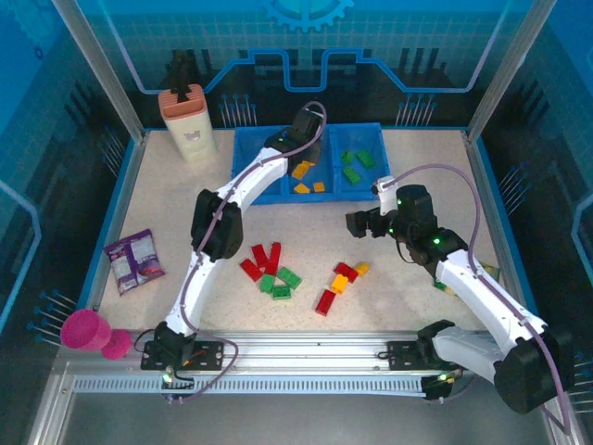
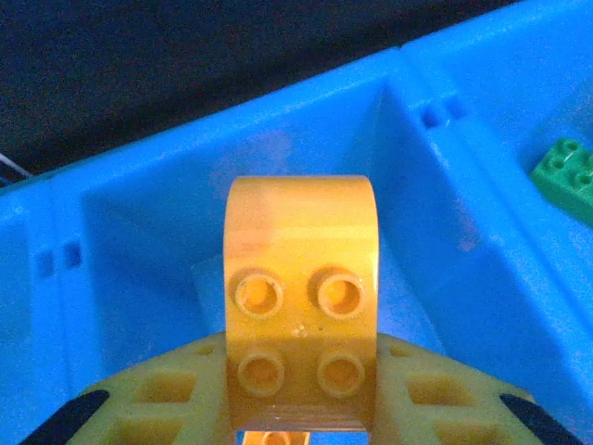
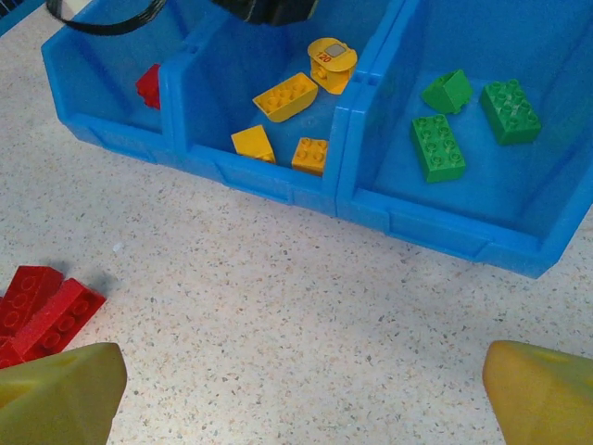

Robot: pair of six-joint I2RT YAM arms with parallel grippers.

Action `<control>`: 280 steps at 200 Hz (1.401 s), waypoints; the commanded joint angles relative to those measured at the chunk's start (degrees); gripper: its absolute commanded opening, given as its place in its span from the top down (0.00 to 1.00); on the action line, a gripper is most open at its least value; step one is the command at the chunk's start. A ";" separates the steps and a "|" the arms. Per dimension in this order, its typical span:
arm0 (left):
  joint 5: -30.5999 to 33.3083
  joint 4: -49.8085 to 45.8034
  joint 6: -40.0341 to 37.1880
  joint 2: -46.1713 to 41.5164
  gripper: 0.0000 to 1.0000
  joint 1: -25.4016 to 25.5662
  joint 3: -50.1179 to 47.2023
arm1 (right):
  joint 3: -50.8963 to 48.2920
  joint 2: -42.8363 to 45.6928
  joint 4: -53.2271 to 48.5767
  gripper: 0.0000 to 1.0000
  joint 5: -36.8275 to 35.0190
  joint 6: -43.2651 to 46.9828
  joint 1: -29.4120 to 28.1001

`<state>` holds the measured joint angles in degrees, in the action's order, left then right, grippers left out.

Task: Sort the legos into containers by color
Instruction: Place the lego in the container, then pick up the lego from the middle-left of the table.

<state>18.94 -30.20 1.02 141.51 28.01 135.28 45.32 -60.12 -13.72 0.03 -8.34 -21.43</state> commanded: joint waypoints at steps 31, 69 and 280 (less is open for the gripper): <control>-4.00 -4.07 1.26 4.73 0.75 0.14 7.10 | 0.50 1.32 -1.22 0.00 -0.64 0.33 0.16; -5.22 -4.90 1.91 3.47 0.58 0.12 6.63 | 0.41 1.41 -1.31 0.00 -0.63 0.33 0.16; 1.68 -1.57 32.68 -40.86 0.36 36.88 -62.95 | 0.49 5.63 -0.82 0.00 0.69 -2.71 0.58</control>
<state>19.90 -33.15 27.18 98.98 63.20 73.34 45.32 -55.57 -15.42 -0.80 -9.69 -21.32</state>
